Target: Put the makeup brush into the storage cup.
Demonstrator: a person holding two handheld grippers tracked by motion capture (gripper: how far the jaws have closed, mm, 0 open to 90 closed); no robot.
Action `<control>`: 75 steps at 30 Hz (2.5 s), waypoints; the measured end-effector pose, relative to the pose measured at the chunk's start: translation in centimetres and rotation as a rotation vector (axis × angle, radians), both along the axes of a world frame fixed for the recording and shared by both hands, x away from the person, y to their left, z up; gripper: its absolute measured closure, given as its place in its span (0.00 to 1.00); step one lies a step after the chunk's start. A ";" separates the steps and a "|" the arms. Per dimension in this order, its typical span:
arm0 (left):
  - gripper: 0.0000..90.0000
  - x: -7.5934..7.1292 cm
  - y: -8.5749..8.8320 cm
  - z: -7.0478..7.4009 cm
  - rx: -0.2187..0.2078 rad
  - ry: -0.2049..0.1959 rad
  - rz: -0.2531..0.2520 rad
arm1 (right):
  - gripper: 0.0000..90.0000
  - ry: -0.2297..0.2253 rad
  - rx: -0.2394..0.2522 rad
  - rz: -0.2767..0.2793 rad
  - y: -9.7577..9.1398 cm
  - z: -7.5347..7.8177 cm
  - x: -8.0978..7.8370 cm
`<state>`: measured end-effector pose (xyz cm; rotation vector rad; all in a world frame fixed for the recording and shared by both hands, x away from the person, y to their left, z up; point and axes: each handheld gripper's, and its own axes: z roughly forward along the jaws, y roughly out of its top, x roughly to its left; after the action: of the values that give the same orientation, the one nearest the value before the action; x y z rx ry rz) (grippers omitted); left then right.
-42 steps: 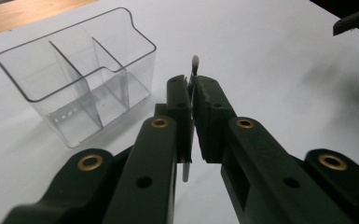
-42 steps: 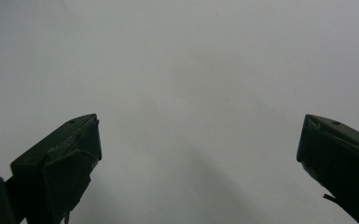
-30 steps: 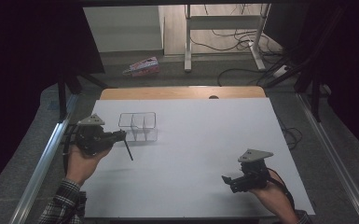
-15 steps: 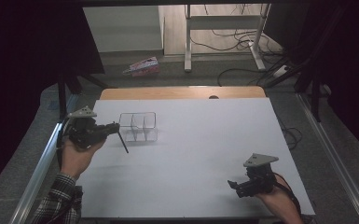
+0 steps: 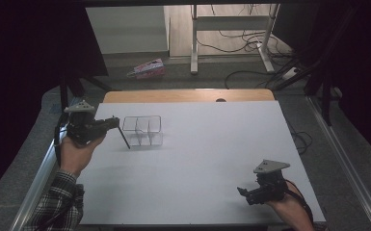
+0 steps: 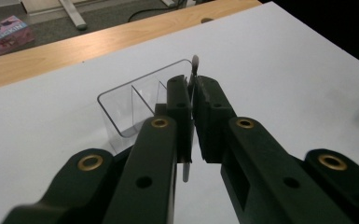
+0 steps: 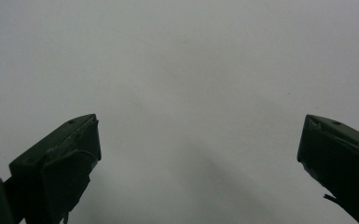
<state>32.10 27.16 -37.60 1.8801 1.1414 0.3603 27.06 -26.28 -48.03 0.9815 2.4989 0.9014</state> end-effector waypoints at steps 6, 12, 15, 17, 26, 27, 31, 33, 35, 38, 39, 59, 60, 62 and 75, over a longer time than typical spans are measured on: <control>0.95 0.6 0.0 0.5 0.005 -0.015 0.023 | 0.00 0.009 0.005 -0.002 -0.2 -0.1 0.1; 0.95 1.1 0.1 1.0 0.002 -0.034 0.051 | 0.00 0.007 -0.004 0.004 -0.2 -0.2 0.1; 0.95 1.4 0.2 1.2 -0.004 -0.042 0.061 | 0.00 0.005 -0.006 0.006 -0.2 -0.2 0.1; 0.95 1.6 0.3 1.4 -0.005 -0.046 0.066 | 0.00 0.006 -0.009 0.009 -0.1 -0.2 0.1; 0.95 2.5 0.0 2.0 0.001 -0.066 0.093 | 0.00 0.012 -0.021 0.016 0.0 -0.4 0.1; 0.95 2.6 0.1 2.0 0.001 -0.068 0.092 | 0.00 0.013 -0.020 0.017 0.0 -0.4 0.1; 0.95 3.1 -0.1 2.0 0.002 -0.066 0.096 | 0.00 0.016 -0.024 0.019 0.1 -0.5 0.1; 0.95 3.4 -0.2 2.0 0.004 -0.069 0.097 | 0.00 0.020 -0.029 0.019 0.1 -0.5 0.1; 0.95 3.6 -0.2 2.0 0.005 -0.072 0.106 | 0.00 0.023 -0.032 0.020 0.2 -0.5 0.1; 0.95 3.9 -0.3 1.9 0.006 -0.075 0.116 | 0.00 0.023 -0.030 0.022 0.2 -0.5 0.1; 0.95 4.0 -0.3 1.9 0.009 -0.076 0.118 | 0.00 0.023 -0.029 0.022 0.2 -0.5 0.1; 0.95 5.5 -0.8 0.4 0.037 -0.079 0.166 | 0.00 0.025 -0.007 0.024 0.1 -0.4 0.1; 0.95 5.5 -0.8 0.3 0.037 -0.080 0.167 | 0.00 0.027 -0.009 0.024 0.1 -0.4 0.1; 0.95 5.6 -0.9 0.1 0.035 -0.081 0.170 | 0.00 0.025 -0.011 0.027 0.1 -0.5 0.1; 0.95 6.2 -1.3 -1.4 0.044 -0.068 0.174 | 0.00 0.029 -0.008 0.027 0.1 -0.5 0.1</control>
<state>38.27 25.81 -38.97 1.7971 1.2640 0.5464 27.17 -26.18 -48.51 0.9668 2.5442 0.8903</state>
